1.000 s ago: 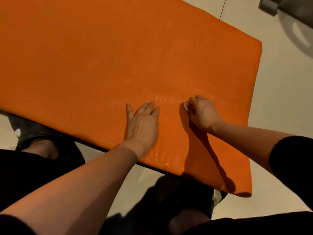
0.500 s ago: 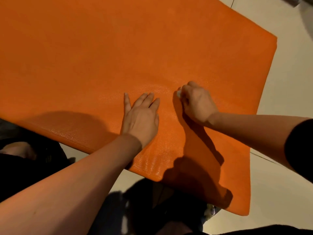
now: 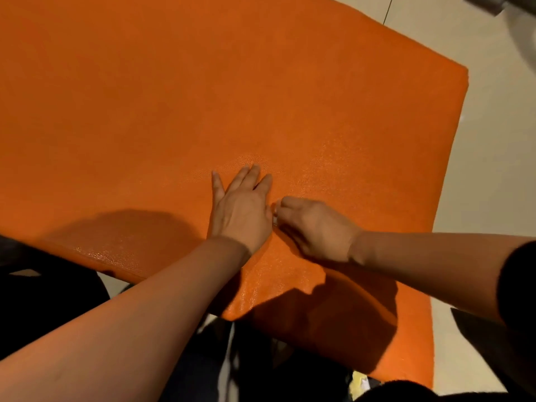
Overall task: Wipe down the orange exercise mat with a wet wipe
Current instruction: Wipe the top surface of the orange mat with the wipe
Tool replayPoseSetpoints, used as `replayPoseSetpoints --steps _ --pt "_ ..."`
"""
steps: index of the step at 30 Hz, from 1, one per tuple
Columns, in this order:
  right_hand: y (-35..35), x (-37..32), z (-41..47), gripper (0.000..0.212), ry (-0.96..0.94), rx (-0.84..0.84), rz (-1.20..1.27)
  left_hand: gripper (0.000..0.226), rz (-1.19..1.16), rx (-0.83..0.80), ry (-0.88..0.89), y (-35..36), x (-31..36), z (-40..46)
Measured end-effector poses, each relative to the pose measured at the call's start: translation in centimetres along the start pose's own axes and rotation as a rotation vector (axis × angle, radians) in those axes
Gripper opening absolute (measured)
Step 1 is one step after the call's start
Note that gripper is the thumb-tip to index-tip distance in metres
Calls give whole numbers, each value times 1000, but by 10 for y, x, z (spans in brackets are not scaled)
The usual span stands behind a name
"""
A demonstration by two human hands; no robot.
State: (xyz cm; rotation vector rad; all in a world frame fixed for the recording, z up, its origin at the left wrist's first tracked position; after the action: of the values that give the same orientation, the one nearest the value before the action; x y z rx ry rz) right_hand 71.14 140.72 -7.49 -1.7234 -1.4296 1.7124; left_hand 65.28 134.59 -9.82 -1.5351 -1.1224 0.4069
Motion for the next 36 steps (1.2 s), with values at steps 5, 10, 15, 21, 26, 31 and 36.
replayPoseSetpoints --steps 5,10,15,21,26,31,36 --pt "-75 96 10 17 339 345 -153 58 -14 40 -16 -6 -2 7" --pt "-41 43 16 14 254 309 -38 49 -66 64 -36 -12 1 16" --pt "-53 65 24 24 194 280 -68 62 -15 26 -36 -4 0 24" --pt "-85 115 17 18 536 506 -139 59 38 -1 -39 8 -1 23" --pt "-36 50 37 10 91 237 -48 54 -23 33 -100 3 0 27" --pt "-109 151 15 26 495 561 -200 51 -18 44 -111 1 3 31" --pt "-68 102 27 20 292 495 -147 49 -19 57 -98 3 4 28"
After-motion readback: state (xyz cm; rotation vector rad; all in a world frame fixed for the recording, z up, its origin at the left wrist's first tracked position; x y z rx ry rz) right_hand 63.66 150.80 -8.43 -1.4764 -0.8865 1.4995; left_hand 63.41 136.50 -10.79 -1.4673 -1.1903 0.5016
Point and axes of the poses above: each hand's wrist, its own z-axis towards the middle knuckle, its own y-axis out of the palm, x = y × z, the point moved 9 cm from there along z, towards the middle knuckle, and after that the axes turned 2 degrees about z, right-handed, at the moved point
